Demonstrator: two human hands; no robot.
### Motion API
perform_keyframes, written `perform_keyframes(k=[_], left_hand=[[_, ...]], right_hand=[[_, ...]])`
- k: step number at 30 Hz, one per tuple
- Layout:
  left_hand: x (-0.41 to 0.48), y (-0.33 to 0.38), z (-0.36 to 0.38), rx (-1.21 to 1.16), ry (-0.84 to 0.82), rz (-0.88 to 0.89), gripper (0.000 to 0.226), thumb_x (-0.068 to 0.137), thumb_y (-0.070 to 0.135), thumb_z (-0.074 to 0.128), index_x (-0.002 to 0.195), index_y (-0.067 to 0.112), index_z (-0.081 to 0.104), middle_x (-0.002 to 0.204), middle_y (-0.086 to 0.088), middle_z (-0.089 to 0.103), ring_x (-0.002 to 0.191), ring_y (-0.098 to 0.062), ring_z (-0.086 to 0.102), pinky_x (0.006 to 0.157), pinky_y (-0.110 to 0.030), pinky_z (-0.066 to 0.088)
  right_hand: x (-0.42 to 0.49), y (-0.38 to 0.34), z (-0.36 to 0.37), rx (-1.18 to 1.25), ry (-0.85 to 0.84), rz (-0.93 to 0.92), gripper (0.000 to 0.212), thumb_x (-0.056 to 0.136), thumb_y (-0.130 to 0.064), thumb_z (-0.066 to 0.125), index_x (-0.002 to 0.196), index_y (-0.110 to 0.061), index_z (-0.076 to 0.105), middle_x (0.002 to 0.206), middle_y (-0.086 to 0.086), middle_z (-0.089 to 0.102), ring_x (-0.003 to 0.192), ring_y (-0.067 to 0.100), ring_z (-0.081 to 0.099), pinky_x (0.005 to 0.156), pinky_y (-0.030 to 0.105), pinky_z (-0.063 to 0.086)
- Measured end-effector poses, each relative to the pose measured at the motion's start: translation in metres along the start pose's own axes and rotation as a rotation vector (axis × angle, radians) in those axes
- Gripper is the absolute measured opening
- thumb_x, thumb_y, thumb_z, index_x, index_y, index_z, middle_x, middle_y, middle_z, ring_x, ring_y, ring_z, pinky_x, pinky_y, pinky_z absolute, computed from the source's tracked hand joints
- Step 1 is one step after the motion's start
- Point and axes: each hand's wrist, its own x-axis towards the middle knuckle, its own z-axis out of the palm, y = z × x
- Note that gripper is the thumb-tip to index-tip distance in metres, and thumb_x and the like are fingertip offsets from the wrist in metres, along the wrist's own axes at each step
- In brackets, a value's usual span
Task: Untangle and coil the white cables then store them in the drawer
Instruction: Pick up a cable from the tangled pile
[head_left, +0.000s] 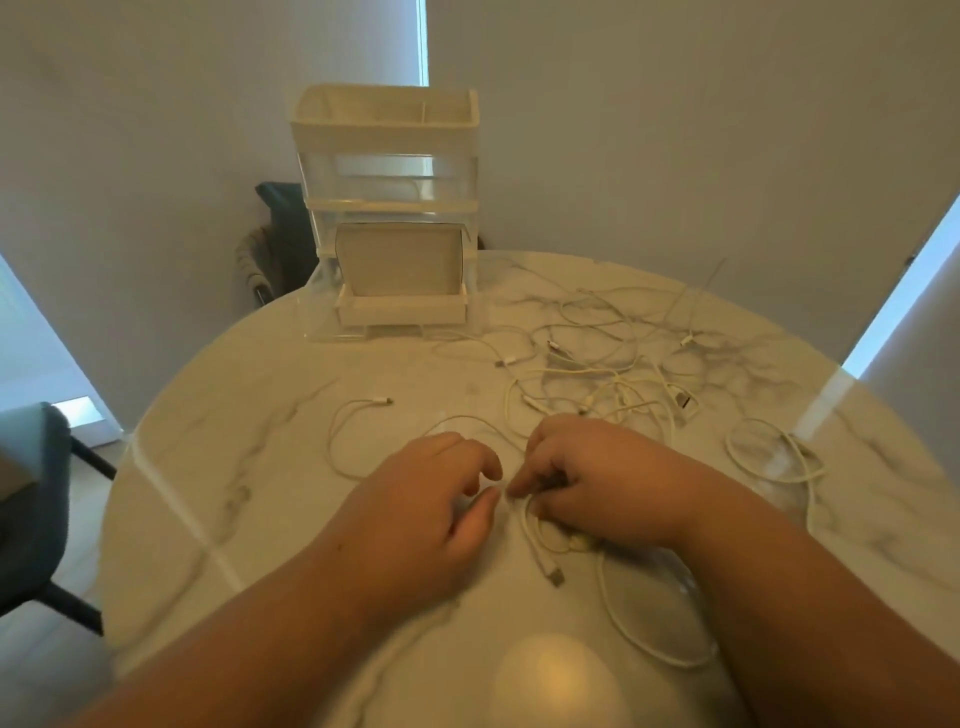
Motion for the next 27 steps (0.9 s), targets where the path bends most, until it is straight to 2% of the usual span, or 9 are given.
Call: perform_keyframes(k=[3, 6, 9, 11, 14, 17, 20, 22, 27], left_hand=[[0.007, 0.007, 0.001, 0.03, -0.165, -0.083, 0.027, 0.083, 0.063, 0.052, 0.094, 0.038, 0.055, 0.077, 0.015, 0.052, 0.076, 0.0, 0.049, 0.063, -0.024, 0.041], [0.032, 0.016, -0.003, 0.033, -0.389, -0.301, 0.053, 0.061, 0.082, 0.058, 0.086, 0.034, 0.056, 0.074, 0.011, 0.058, 0.071, -0.005, 0.054, 0.059, -0.029, 0.04], [0.066, 0.026, -0.013, 0.132, -0.666, -0.332, 0.041, 0.074, 0.061, 0.07, 0.09, 0.023, 0.069, 0.087, 0.002, 0.069, 0.082, -0.015, 0.062, 0.068, -0.03, 0.045], [0.077, 0.026, -0.018, 0.132, -0.736, -0.317, 0.033, 0.081, 0.049, 0.07, 0.092, 0.019, 0.072, 0.089, -0.002, 0.07, 0.085, -0.019, 0.062, 0.074, -0.03, 0.047], [0.073, 0.012, -0.014, -0.07, -0.649, -0.363, 0.02, 0.08, 0.039, 0.068, 0.073, 0.02, 0.069, 0.069, 0.007, 0.066, 0.067, -0.011, 0.059, 0.064, -0.027, 0.045], [0.07, -0.001, -0.009, -0.247, -0.547, -0.34, 0.025, 0.084, 0.029, 0.07, 0.062, 0.018, 0.063, 0.056, 0.009, 0.061, 0.051, -0.006, 0.052, 0.056, -0.021, 0.042], [0.074, -0.007, -0.009, -0.336, -0.484, -0.284, 0.021, 0.088, 0.031, 0.07, 0.076, 0.014, 0.07, 0.06, 0.006, 0.064, 0.053, -0.006, 0.054, 0.061, -0.026, 0.048], [0.078, -0.01, -0.009, -0.392, -0.435, -0.282, 0.016, 0.089, 0.03, 0.069, 0.082, 0.016, 0.073, 0.063, 0.007, 0.066, 0.058, -0.007, 0.059, 0.064, -0.028, 0.052], [0.082, -0.019, -0.011, -0.526, -0.288, -0.286, 0.013, 0.092, 0.021, 0.064, 0.083, 0.021, 0.074, 0.067, 0.005, 0.069, 0.057, -0.005, 0.06, 0.056, -0.022, 0.049]], right_hand=[[0.002, -0.001, 0.0, 0.01, 0.024, 0.006, 0.019, 0.088, -0.023, 0.068, 0.103, -0.031, 0.077, 0.105, -0.012, 0.053, 0.095, 0.003, 0.055, 0.086, 0.021, 0.046], [0.006, 0.002, 0.0, 0.029, 0.122, 0.001, 0.014, 0.087, -0.02, 0.068, 0.094, -0.028, 0.077, 0.093, -0.011, 0.055, 0.088, 0.002, 0.055, 0.078, 0.02, 0.045], [0.01, 0.008, -0.001, 0.12, 0.272, 0.021, 0.016, 0.089, -0.017, 0.067, 0.093, -0.029, 0.076, 0.089, -0.016, 0.057, 0.086, -0.004, 0.054, 0.075, 0.012, 0.039], [0.008, 0.013, -0.005, 0.239, 0.404, 0.027, 0.022, 0.091, -0.01, 0.065, 0.096, -0.027, 0.076, 0.088, -0.02, 0.061, 0.088, -0.009, 0.056, 0.075, 0.005, 0.038], [-0.002, 0.016, -0.014, 0.3, 0.575, 0.002, 0.032, 0.091, -0.003, 0.06, 0.095, -0.03, 0.076, 0.092, -0.02, 0.066, 0.093, -0.008, 0.058, 0.076, 0.002, 0.039], [-0.008, 0.019, -0.022, 0.251, 0.628, 0.014, 0.031, 0.091, -0.007, 0.063, 0.091, -0.035, 0.075, 0.093, -0.019, 0.066, 0.092, -0.004, 0.06, 0.075, 0.006, 0.042], [-0.008, 0.02, -0.027, 0.128, 0.406, 0.125, 0.018, 0.086, -0.027, 0.074, 0.097, -0.04, 0.071, 0.094, -0.02, 0.06, 0.088, -0.003, 0.057, 0.073, 0.013, 0.041], [-0.007, 0.02, -0.025, 0.094, 0.277, 0.189, 0.022, 0.083, -0.031, 0.077, 0.102, -0.04, 0.07, 0.093, -0.02, 0.058, 0.082, -0.003, 0.056, 0.071, 0.015, 0.041], [-0.001, 0.017, -0.019, 0.117, 0.312, 0.255, 0.016, 0.091, -0.025, 0.065, 0.095, -0.041, 0.066, 0.084, -0.016, 0.061, 0.074, 0.0, 0.056, 0.066, 0.017, 0.043]])
